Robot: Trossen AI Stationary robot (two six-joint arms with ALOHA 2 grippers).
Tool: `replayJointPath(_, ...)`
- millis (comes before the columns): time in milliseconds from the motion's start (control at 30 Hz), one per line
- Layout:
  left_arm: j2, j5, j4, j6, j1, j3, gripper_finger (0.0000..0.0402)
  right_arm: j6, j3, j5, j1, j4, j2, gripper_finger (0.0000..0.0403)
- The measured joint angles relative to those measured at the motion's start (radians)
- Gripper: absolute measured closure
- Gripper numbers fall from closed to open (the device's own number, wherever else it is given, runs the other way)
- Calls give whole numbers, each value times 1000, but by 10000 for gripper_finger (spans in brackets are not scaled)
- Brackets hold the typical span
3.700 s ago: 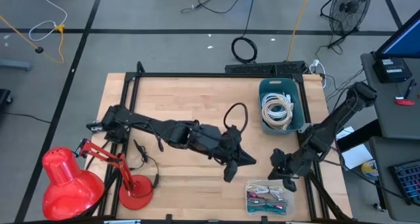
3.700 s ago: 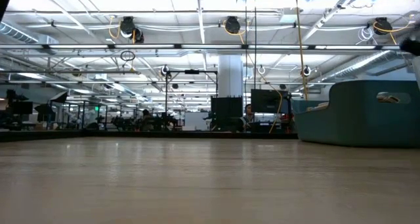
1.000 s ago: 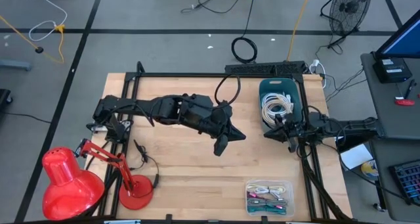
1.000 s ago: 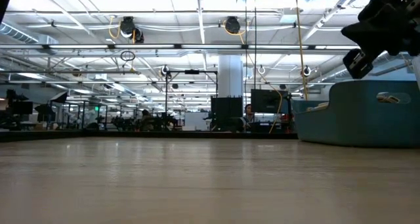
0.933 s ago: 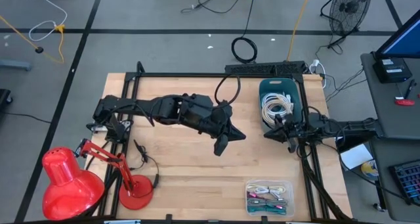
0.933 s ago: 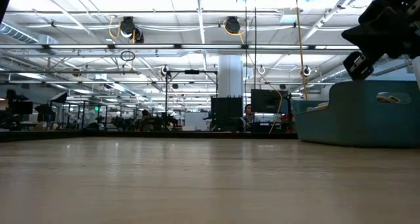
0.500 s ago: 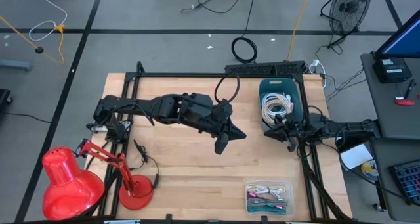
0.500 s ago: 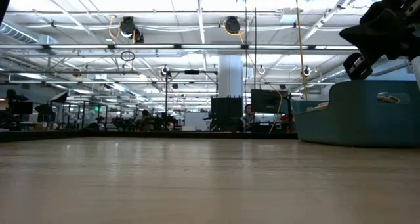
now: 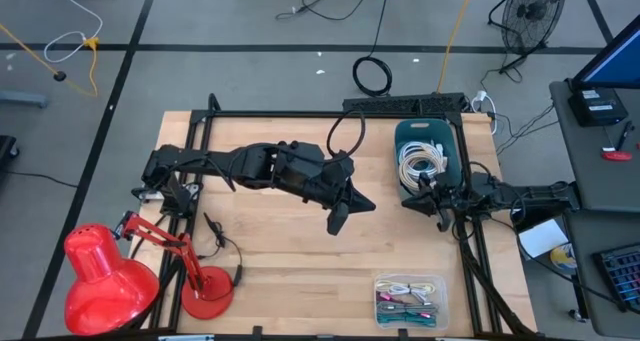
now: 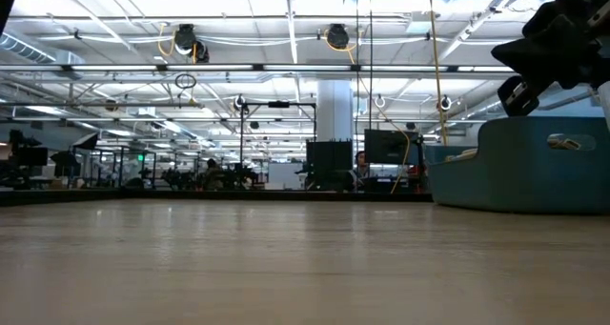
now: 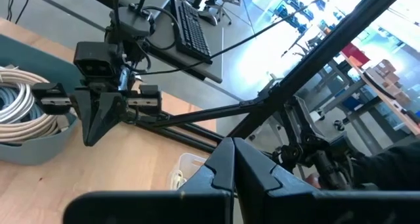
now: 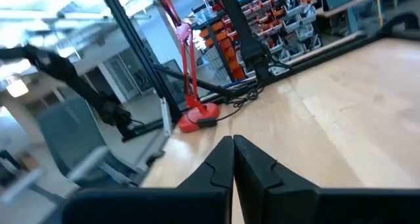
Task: Pick & Place USB Port
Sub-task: Return to Home Position
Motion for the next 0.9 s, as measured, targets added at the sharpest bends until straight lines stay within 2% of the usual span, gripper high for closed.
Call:
replayJointPath(167, 0, 0, 0, 1, 0, 0, 398, -155, 0, 2, 0, -2, 25, 403)
replayJointPath(433, 0, 1, -3, 1, 0, 0, 396, -157, 0, 24, 0, -6, 71, 403)
replayJointPath(900, 0, 19, 7, 25, 24, 0, 397, -142, -1, 20, 0, 15, 73, 403)
